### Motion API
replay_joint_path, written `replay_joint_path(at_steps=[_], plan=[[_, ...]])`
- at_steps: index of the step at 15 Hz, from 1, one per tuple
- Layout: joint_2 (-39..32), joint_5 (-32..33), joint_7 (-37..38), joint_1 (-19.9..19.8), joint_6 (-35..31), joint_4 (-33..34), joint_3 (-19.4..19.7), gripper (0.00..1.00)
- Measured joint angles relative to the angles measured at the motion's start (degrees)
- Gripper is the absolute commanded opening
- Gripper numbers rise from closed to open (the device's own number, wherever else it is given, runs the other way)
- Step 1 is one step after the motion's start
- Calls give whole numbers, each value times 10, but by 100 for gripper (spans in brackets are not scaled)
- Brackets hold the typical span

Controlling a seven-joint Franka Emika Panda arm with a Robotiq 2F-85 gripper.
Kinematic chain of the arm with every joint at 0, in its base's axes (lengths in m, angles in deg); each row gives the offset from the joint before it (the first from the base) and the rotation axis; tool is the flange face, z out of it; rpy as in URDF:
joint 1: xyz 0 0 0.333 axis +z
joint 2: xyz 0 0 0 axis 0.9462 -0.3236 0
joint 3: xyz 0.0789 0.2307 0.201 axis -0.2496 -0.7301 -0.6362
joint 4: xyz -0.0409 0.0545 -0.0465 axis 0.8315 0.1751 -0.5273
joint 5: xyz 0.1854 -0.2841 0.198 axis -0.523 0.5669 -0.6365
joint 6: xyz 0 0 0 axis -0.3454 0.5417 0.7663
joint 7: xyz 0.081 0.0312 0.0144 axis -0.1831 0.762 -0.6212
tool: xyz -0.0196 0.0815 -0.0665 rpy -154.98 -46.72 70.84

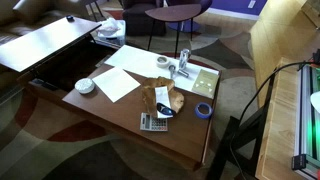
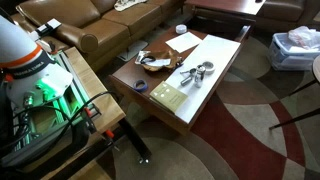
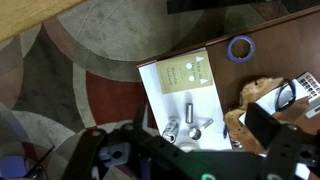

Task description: Put the small cup on the brown object

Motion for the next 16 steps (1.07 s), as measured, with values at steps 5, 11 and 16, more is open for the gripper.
replay_joint_path(at_steps=[5, 11, 16], plan=[[0, 0, 0, 0, 0, 0, 0, 100], [-20, -14, -4, 9, -51, -3, 9, 100], [-162, -80, -16, 50, -253, -7, 11, 100]])
